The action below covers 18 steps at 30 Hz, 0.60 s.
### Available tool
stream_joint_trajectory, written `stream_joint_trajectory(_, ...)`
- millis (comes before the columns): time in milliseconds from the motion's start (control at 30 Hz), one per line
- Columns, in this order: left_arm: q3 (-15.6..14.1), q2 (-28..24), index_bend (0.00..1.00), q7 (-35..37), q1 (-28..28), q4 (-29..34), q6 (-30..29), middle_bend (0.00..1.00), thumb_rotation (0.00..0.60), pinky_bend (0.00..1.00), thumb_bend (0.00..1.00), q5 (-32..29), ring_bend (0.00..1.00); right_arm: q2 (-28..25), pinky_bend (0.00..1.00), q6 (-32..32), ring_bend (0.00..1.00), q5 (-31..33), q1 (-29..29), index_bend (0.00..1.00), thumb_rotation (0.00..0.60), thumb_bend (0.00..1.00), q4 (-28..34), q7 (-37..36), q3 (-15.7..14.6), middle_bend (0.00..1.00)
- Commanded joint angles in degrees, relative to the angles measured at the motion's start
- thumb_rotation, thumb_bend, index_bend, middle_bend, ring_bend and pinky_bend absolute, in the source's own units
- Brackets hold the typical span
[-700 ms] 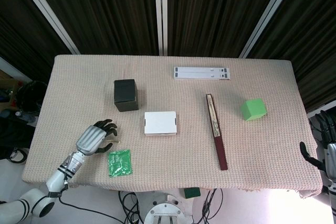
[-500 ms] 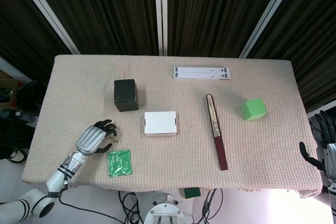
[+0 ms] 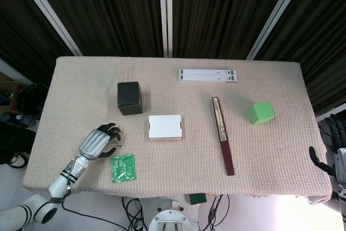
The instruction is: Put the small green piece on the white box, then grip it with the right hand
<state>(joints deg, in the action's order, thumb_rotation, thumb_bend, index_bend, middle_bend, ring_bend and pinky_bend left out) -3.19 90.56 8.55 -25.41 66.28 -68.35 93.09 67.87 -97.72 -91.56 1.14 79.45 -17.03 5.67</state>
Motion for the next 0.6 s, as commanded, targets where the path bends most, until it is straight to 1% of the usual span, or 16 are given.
stream_joint_trajectory(33,0.1,0.0,0.44,-0.1,0.0,-0.1,0.1,0.28,0.6,0.26,0.3,-0.3,0.15,0.0,0.0,0.3,0.0,-0.1,0.1,0.0,0.6,0.34,0.1,-0.2,-0.1,0.0)
stream_joint_trajectory(367,-0.1,0.5,0.48,-0.2,-0.2,-0.7,0.6,0.28,0.6,0.25,0.3,-0.6,0.16,-0.3,0.0,1.2,0.0,0.1,0.4,0.0,0.6,0.33,0.0,0.2,-0.4,0.0)
stream_joint_trajectory(600,-0.1,0.9,0.5,0.0,-0.3,-1.0,0.6,0.29,0.6,0.25,0.3,-0.7,0.16,-0.3,0.0,1.2,0.0,0.3,0.3,0.0,0.6,0.36,-0.2,0.1,-0.3,0.0)
